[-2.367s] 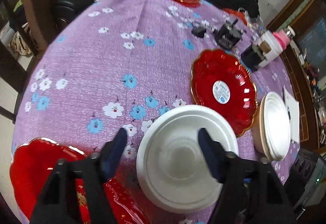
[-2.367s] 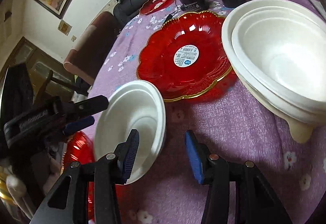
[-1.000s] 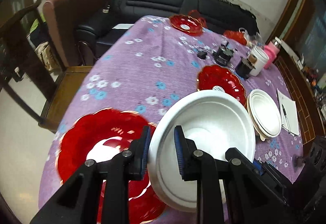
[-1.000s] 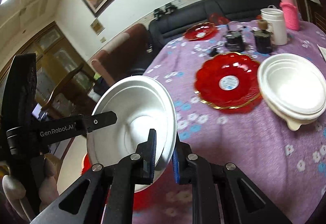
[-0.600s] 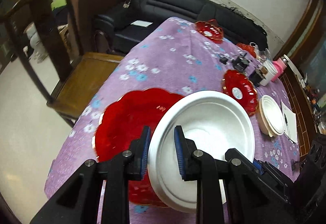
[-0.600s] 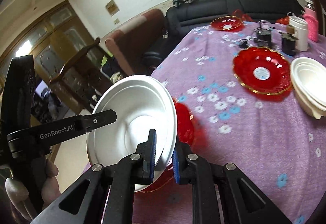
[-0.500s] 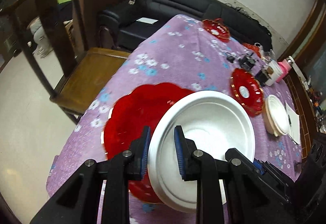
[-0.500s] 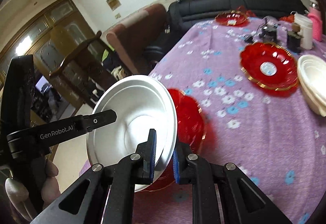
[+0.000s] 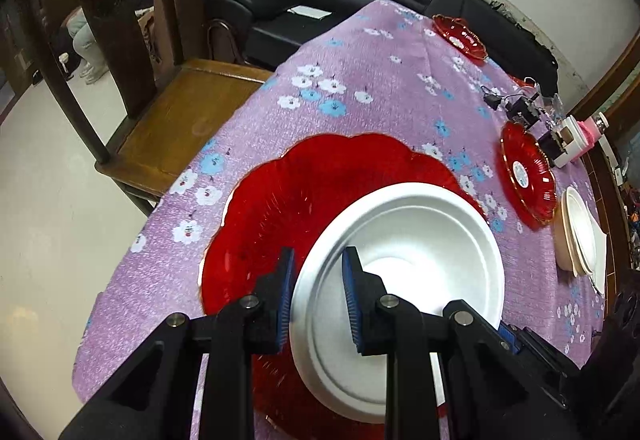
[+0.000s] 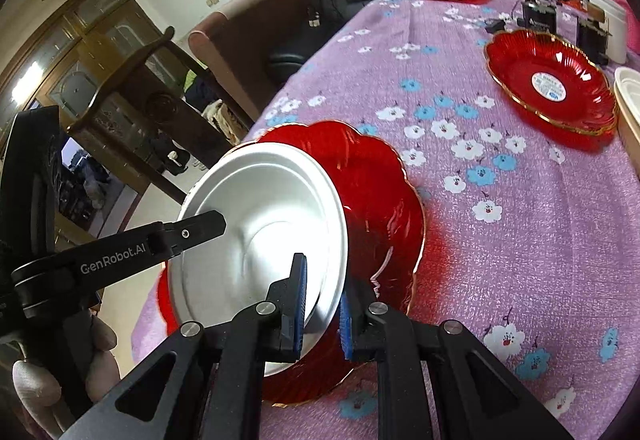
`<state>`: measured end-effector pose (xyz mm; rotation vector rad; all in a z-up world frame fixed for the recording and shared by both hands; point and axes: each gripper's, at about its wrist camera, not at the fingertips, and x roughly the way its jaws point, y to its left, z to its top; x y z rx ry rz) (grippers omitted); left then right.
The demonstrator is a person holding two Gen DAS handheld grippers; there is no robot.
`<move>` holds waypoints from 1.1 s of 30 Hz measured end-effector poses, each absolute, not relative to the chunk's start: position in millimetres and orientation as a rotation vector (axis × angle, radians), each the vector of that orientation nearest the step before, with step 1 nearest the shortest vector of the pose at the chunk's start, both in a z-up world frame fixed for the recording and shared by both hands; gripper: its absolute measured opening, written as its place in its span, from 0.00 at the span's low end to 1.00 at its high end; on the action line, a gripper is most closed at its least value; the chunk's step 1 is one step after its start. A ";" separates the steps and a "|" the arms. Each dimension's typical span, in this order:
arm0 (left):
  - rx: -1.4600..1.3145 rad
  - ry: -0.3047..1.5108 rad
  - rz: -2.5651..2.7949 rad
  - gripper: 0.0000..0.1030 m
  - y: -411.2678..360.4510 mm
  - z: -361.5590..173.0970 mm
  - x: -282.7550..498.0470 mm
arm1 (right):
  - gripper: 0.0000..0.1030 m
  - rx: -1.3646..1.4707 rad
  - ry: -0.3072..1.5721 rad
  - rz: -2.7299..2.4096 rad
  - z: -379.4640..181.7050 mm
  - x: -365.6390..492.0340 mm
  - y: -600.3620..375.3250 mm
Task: Organize plates and bowls
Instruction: 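Lower the white bowl onto the red plate and open both grippers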
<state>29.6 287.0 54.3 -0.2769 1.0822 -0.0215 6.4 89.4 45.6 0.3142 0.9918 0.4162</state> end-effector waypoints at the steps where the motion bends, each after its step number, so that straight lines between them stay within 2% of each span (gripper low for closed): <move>1: -0.275 1.085 -0.018 0.22 286.3 52.8 31.3 | 0.15 0.314 0.989 0.417 44.9 7.2 89.7; 6: -0.283 1.068 -0.008 0.25 288.2 51.7 33.1 | 0.17 0.299 0.974 0.416 45.9 8.3 94.2; 11: -0.312 1.039 -0.022 0.43 290.0 56.4 30.9 | 0.30 0.298 0.954 0.419 47.9 6.8 97.2; 13: -0.313 1.025 -0.021 0.44 290.3 60.2 29.4 | 0.40 0.298 0.938 0.412 50.8 5.5 94.9; 21: -0.349 0.939 0.013 0.47 299.7 85.2 12.6 | 0.41 0.301 0.854 0.410 75.4 -8.7 77.2; 27: -0.367 0.870 0.018 0.55 295.0 109.1 -11.7 | 0.41 0.310 0.800 0.412 92.9 -23.8 61.4; 29: -0.357 0.843 0.016 0.62 288.8 116.5 -21.8 | 0.41 0.321 0.788 0.408 96.6 -29.1 53.6; 33: -0.303 0.798 -0.008 0.66 266.0 132.0 -40.3 | 0.41 0.338 0.769 0.395 102.1 -36.9 36.6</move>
